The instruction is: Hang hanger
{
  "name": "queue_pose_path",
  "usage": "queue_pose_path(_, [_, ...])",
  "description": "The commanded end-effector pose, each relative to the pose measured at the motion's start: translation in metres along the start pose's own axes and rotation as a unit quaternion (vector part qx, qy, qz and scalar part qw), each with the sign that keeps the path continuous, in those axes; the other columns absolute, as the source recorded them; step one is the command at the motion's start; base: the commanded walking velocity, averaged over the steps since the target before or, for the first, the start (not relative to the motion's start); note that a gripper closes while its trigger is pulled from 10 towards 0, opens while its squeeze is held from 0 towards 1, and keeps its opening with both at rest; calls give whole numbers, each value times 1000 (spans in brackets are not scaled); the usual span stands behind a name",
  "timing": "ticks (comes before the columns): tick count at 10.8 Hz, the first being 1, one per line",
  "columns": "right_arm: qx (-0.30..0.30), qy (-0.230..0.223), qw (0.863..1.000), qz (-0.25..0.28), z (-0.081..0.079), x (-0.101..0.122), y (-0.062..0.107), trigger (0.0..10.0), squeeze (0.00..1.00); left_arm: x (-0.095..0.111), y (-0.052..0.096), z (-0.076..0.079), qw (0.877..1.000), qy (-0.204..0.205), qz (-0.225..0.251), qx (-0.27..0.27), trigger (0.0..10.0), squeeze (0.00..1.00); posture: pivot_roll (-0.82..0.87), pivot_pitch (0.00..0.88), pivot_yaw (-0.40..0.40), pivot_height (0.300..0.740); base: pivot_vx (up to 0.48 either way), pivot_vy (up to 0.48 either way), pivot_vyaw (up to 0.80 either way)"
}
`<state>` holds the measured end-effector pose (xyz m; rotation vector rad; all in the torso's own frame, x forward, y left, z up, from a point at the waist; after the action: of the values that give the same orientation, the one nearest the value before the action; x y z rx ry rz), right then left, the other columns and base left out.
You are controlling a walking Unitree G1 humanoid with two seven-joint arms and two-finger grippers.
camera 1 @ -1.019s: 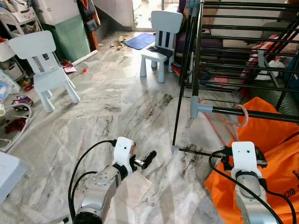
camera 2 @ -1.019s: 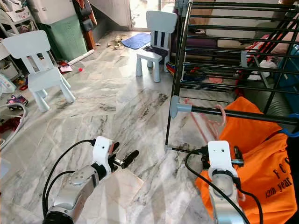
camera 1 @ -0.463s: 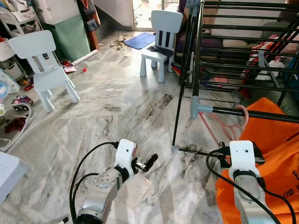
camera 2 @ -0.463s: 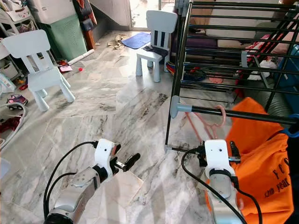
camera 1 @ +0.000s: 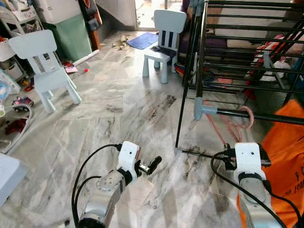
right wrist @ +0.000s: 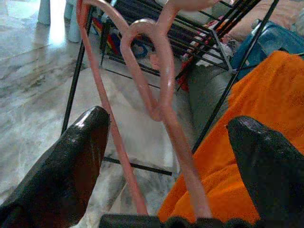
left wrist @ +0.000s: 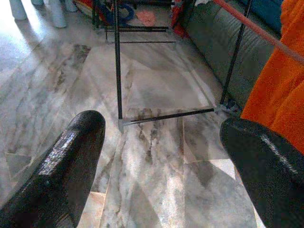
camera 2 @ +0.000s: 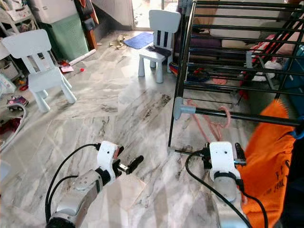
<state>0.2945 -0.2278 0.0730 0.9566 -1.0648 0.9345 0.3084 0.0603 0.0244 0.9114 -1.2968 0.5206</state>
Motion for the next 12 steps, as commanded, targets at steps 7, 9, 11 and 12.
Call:
queue_pose_path(7, [3,2,1000,25,0,12,0,10000,886,0,1,-2,1000,-11,-3,4,10000,0,-100,41,30,740,-298,0,0])
queue_pose_path(9, [3,0,1000,24,-2,10,-1,10000,863,-1,2,-3,1000,-14,-5,4,10000,0,-91,44,36,740,-315,0,0])
queue_pose_path(11, [16,-4,1000,23,-7,9,-1,10000,447,-1,2,-3,1000,-12,-4,6,10000,0,-85,44,33,740,-315,0,0])
queue_pose_path(12, [23,-5,999,29,-11,13,-2,10000,290,-1,2,-1,1000,-13,-4,5,10000,0,-86,43,32,740,-311,0,0])
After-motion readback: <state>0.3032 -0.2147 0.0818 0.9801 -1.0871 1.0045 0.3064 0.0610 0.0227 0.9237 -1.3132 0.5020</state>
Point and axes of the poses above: a point about 5 cm out from each wrist's last joint towards the gripper, its own y axis pointing back from the gripper into the wrist, its own x axis along the axis of the wrist's last joint, z = x × y, the point moved 5 cm from there along -y, pointing out of the wrist towards the gripper, and after that the axes turned 10 degrees about -y, right-handed, at the moved point
